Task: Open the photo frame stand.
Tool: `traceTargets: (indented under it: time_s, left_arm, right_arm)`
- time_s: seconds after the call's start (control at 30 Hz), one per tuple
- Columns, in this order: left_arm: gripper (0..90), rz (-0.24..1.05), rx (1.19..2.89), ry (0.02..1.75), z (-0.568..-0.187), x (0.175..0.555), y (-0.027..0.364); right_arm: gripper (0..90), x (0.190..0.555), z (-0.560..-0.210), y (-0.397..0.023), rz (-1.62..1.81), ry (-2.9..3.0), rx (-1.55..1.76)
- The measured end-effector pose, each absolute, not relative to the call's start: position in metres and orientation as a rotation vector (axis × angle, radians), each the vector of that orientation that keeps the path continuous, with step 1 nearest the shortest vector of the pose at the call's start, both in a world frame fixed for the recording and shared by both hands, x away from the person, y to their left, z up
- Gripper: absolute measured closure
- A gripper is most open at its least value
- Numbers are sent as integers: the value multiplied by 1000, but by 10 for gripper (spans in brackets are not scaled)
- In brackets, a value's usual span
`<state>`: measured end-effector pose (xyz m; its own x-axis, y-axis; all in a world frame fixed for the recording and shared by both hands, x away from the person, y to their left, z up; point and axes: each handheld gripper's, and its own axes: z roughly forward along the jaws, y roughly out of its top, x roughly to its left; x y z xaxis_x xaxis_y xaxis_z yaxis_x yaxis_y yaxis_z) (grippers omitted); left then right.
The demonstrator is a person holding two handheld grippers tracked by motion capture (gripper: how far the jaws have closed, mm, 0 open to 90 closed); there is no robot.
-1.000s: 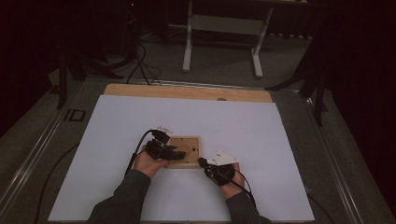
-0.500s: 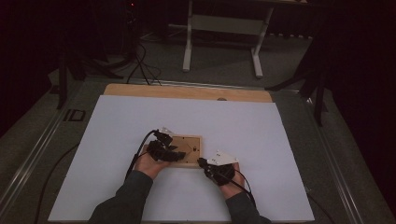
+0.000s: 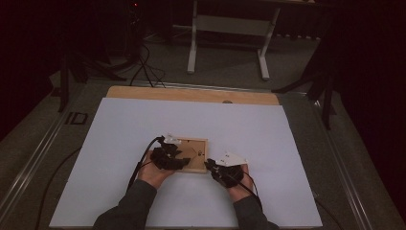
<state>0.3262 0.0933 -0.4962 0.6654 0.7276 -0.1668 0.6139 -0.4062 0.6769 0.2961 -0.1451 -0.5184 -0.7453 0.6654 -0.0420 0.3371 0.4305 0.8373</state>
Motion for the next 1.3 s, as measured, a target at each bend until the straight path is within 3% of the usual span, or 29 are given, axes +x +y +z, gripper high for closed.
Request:
traceTargets:
  time_s: [0.23, 0.73, 1.03, 1.3]
  left_arm:
    - [533, 258, 2135, 997, -498, 318, 93]
    - [532, 387, 2121, 887, -503, 302, 94]
    - [531, 440, 2122, 823, -505, 296, 95]
    - [533, 322, 2112, 826, -505, 302, 102]
  right_arm:
    - [724, 310, -504, -158, 1266, 2292, 952]
    - [442, 361, -495, -145, 1287, 2440, 1099]
    - [378, 378, -511, -145, 1407, 2502, 1227]
    - [392, 376, -509, -146, 1409, 2503, 1195]
